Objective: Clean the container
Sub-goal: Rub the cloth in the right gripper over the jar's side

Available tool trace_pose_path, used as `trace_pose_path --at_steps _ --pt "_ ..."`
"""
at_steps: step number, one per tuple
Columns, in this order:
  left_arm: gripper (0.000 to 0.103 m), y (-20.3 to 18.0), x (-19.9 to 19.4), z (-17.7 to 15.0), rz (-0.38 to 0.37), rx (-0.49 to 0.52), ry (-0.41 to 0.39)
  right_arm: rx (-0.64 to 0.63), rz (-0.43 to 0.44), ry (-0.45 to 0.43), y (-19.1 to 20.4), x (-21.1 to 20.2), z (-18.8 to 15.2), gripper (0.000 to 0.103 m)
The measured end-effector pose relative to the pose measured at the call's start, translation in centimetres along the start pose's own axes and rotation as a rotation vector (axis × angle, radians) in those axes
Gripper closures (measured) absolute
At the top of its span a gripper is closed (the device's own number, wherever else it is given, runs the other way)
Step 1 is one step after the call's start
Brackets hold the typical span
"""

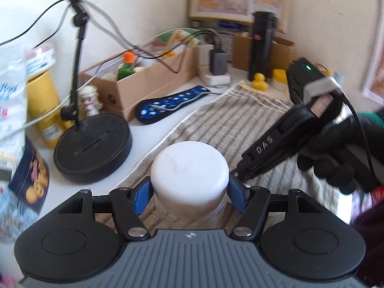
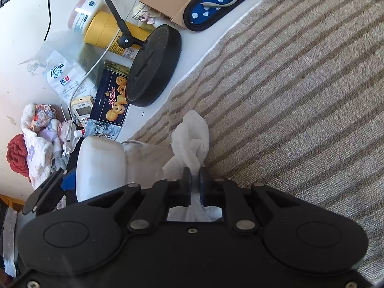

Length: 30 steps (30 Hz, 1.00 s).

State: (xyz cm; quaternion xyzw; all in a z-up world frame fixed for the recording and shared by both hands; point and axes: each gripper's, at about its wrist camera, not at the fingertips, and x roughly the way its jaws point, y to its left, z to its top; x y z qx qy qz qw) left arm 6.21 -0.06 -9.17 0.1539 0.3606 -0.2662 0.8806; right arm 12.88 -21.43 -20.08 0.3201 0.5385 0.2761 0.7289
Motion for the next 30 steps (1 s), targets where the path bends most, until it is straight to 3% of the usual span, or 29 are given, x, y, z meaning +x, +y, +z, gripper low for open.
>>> trace_pose_path --at_steps 2,5,6,9,11,14,15,16,18,24,26,30 --pt "0.037 0.4 0.1 0.3 -0.04 0.055 0.02 0.001 0.002 -0.006 0.0 -0.4 -0.1 0.096" --pt "0.029 1.1 0.6 1.1 -0.052 -0.004 0.083 0.01 0.006 -0.023 -0.1 -1.1 -0.1 0.096" --pt "0.025 0.8 0.7 1.3 -0.021 -0.043 0.093 0.014 0.009 -0.031 -0.1 -1.4 -0.1 0.096" --pt "0.024 0.2 0.9 1.5 0.068 -0.171 0.115 0.022 0.022 -0.052 0.1 -2.2 0.0 0.096" --pt "0.024 0.0 0.4 1.5 0.109 -0.305 0.081 0.02 0.035 -0.065 0.3 -2.7 0.0 0.096" --pt "0.024 -0.6 0.3 1.4 0.175 -0.346 0.052 0.018 0.051 -0.082 0.7 -3.4 0.0 0.096" --pt "0.027 -0.8 0.2 1.4 0.191 -0.338 0.04 0.017 0.054 -0.085 0.7 -3.5 0.0 0.096" --pt "0.036 -0.9 0.0 1.5 0.189 -0.295 0.031 0.015 0.056 -0.087 0.8 -3.6 0.0 0.096" --pt "0.036 -0.6 0.0 1.7 0.154 -0.246 0.038 0.012 0.061 -0.091 0.9 -3.8 0.1 0.096" --pt "0.037 1.4 -0.4 1.0 -0.069 0.038 0.0 -0.005 0.092 -0.094 1.3 -4.2 0.1 0.096" --pt "0.037 1.3 -0.4 0.9 -0.093 0.044 -0.003 -0.013 0.108 -0.093 1.4 -4.2 0.2 0.096" --pt "0.037 0.6 -0.1 1.1 -0.054 0.009 -0.007 -0.039 0.134 -0.107 2.1 -4.6 0.4 0.096"
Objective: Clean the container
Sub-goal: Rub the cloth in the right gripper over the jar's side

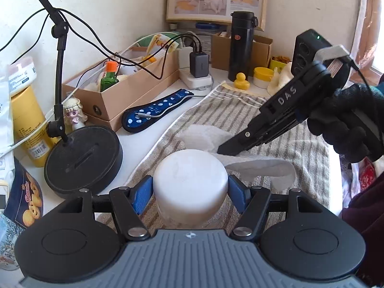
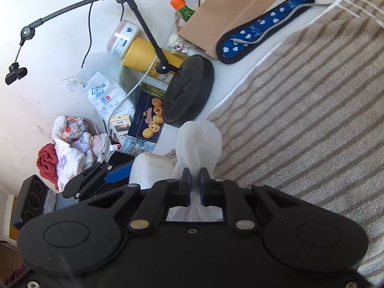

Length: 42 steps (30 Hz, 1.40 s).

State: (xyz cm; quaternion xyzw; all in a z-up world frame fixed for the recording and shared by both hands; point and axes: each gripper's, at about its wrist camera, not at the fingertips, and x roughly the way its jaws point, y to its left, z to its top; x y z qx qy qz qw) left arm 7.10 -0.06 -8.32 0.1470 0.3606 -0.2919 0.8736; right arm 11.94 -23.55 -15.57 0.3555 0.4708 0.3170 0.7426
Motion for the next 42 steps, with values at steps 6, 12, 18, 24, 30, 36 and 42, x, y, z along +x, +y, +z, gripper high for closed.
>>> trace_pose_path --at_steps 6,12,18,24,30,36,42 --pt "0.037 -1.5 0.0 -0.2 0.086 -0.032 -0.016 -0.023 0.086 -0.043 1.8 -0.7 0.7 0.096" --pt "0.037 -1.4 0.0 -0.3 0.102 -0.067 -0.011 0.067 0.097 -0.041 0.6 0.4 0.3 0.096" --pt "0.037 -1.1 0.1 -0.3 0.108 -0.084 -0.006 0.117 0.083 -0.023 -0.4 1.4 -0.2 0.096" --pt "0.037 -1.2 0.1 -0.3 0.115 -0.091 -0.004 0.087 0.042 -0.008 -0.7 2.2 -0.2 0.096" --pt "0.037 -1.7 0.0 -0.2 0.123 -0.093 -0.001 0.02 0.006 -0.007 -0.1 2.5 0.1 0.096" --pt "0.036 -1.8 0.1 -0.1 0.129 -0.094 0.006 -0.02 -0.026 -0.009 0.1 2.8 0.3 0.096" --pt "0.036 -2.0 0.1 -0.1 0.139 -0.096 0.013 -0.015 -0.07 0.02 -1.0 3.6 0.2 0.096"
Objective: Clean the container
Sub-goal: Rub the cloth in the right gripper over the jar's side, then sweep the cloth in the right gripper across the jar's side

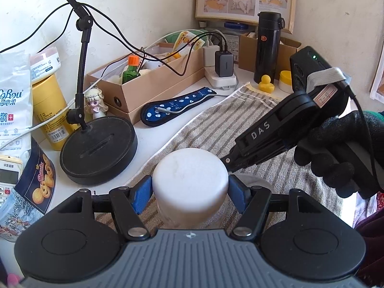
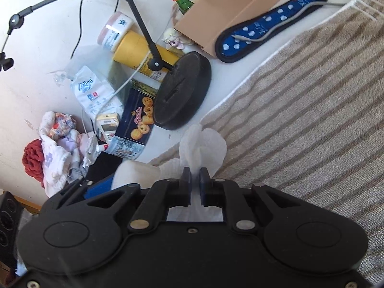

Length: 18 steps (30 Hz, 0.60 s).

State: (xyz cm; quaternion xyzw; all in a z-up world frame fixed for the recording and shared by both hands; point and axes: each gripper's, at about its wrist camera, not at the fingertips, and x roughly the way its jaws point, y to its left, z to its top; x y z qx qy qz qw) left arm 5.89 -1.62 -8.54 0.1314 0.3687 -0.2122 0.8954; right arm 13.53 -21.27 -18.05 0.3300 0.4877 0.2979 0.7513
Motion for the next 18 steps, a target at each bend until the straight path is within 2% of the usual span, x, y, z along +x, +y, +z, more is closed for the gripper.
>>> trace_pose_path --at_steps 9,14,18 --pt "0.036 -0.2 0.1 0.0 0.02 -0.002 0.008 0.0 -0.063 0.061 -1.4 1.5 -0.6 0.096" --pt "0.036 -0.3 0.1 0.1 0.029 0.002 0.014 -0.006 -0.057 0.065 -1.5 1.4 -0.7 0.096" --pt "0.036 -0.2 0.1 0.1 0.032 -0.002 0.015 0.084 0.013 0.056 -2.4 0.4 -1.0 0.096"
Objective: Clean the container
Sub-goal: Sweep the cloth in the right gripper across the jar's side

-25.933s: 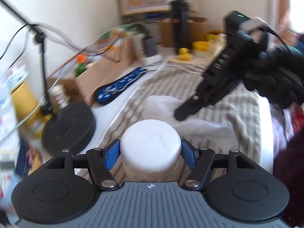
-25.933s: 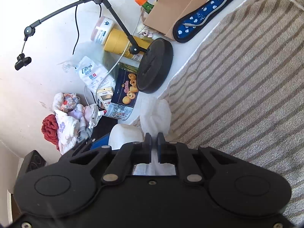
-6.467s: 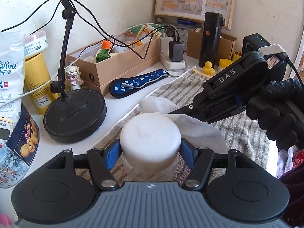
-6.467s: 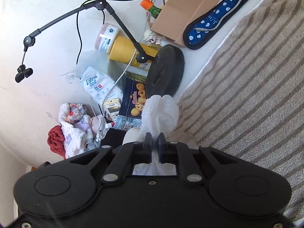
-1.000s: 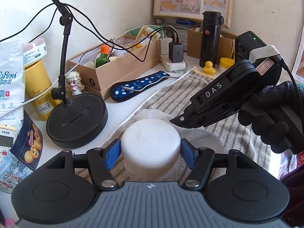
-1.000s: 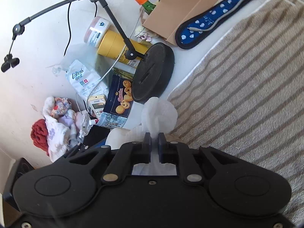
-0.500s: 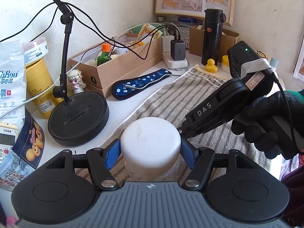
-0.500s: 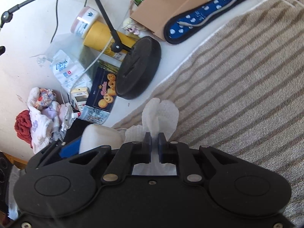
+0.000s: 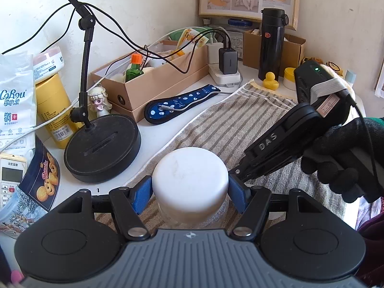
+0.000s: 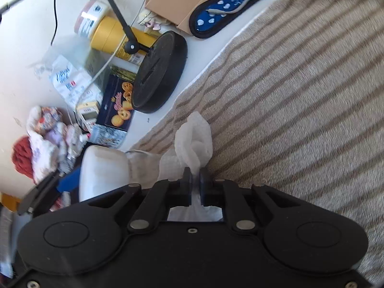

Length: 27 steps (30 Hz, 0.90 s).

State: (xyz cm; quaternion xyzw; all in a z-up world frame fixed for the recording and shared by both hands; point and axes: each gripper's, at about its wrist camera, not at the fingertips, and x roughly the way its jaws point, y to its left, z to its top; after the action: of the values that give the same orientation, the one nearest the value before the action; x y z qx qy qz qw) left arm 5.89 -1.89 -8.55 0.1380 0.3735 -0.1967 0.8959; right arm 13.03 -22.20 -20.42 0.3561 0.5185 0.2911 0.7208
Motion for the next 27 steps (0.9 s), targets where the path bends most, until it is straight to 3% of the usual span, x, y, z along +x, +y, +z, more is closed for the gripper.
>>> trace_pose_path --at_steps 9,19,23,27 --pt "0.036 0.1 0.2 0.1 0.003 -0.006 0.005 0.018 0.13 -0.045 2.2 -2.1 0.0 0.096" --pt "0.036 0.1 0.4 0.5 0.013 -0.022 0.037 0.037 0.198 -0.071 2.6 -2.7 0.1 0.096" --pt "0.036 -0.2 1.1 0.5 0.033 -0.032 0.07 0.026 0.189 -0.071 2.8 -2.7 0.0 0.096" --pt "0.036 -0.5 1.3 0.4 0.046 -0.022 0.074 -0.018 0.103 -0.048 3.0 -2.0 -0.2 0.096"
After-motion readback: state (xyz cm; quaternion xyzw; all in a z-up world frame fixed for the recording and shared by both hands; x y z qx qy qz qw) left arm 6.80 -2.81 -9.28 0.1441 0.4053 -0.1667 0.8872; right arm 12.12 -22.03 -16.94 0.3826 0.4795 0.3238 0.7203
